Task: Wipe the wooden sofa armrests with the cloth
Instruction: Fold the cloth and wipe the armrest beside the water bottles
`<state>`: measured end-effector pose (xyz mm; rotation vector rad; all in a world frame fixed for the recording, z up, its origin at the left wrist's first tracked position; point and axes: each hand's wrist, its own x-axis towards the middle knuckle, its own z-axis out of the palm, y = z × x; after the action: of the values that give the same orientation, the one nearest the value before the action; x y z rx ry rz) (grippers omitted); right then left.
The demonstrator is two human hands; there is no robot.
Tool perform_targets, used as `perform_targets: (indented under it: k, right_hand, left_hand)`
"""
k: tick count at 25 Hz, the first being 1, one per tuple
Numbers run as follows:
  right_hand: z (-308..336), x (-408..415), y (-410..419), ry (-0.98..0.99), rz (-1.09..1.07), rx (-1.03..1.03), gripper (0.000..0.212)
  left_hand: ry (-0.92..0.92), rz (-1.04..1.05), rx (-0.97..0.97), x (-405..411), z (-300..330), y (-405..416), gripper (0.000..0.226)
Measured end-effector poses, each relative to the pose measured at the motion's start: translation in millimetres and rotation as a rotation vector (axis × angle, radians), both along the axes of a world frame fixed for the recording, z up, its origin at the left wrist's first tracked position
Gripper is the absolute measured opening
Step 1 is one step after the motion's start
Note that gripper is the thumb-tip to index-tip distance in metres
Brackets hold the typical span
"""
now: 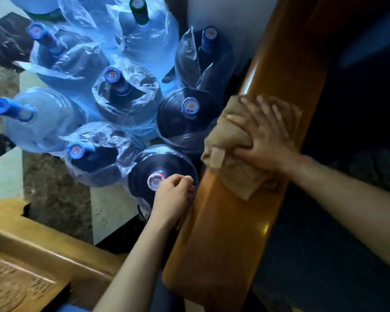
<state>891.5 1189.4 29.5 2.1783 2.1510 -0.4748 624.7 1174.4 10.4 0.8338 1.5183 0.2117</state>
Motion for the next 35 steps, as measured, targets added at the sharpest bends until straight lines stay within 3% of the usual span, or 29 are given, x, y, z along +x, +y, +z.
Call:
perform_targets:
  k: [3,6,12,16,18,23,25,28,32,35]
  right_hand:
    - [-1.1,-3.6,86.8,-0.213,-0.131,-0.116,0.079]
    - [5.9,-55.5,69.3,-0.382,0.178,-0.185,0.072]
    - [2.5,-201.6,-140.7,0.029,0.397,-0.144,0.057]
    - [-10.2,-180.8,-200.4,0.18,0.363,0.1,0.056]
    - [-13.8,-148.7,-204.4,0.152,0.234,0.137,0.061]
    - [-14.6,-97.3,-160.3,0.045,-0.537,0.18,0.087]
    - [-14.5,-116.8,-166.8,0.146,-0.807,0.164,0.096]
    - [-11.5,-176.0,-224.6,0.232,-0.996,0.151,0.106]
    - [-4.6,-243.2,-259.8,0.04,-0.695,-0.046,0.103]
    - [-7.5,-250.3,-234.7,0.024,-0.361,-0.027,0.097]
  left_hand:
    - [0.052,-0.065,0.07,-21.7,3.2,-43.2,0.027]
    - [0.116,0.06,0.116,-39.6,3.3,-81.7,0.03]
    - [0.253,0.307,0.058,-96.8,7.3,-143.7,0.046]
    - [0.143,0.37,0.045,-115.1,7.9,-154.1,0.053]
    - [0.085,0.29,0.02,-107.5,6.4,-145.6,0.049]
    - [0.087,-0.087,0.175,-97.6,5.5,-137.7,0.041]
    - [0.044,-0.042,0.146,-102.2,4.2,-143.0,0.048]
    - [0.005,0.039,0.121,-106.8,15.4,-154.0,0.049]
    - [-0.07,0.251,0.008,-108.0,19.5,-151.2,0.046]
    - [-0.265,0.326,-0.063,-106.6,11.9,-159.9,0.033]
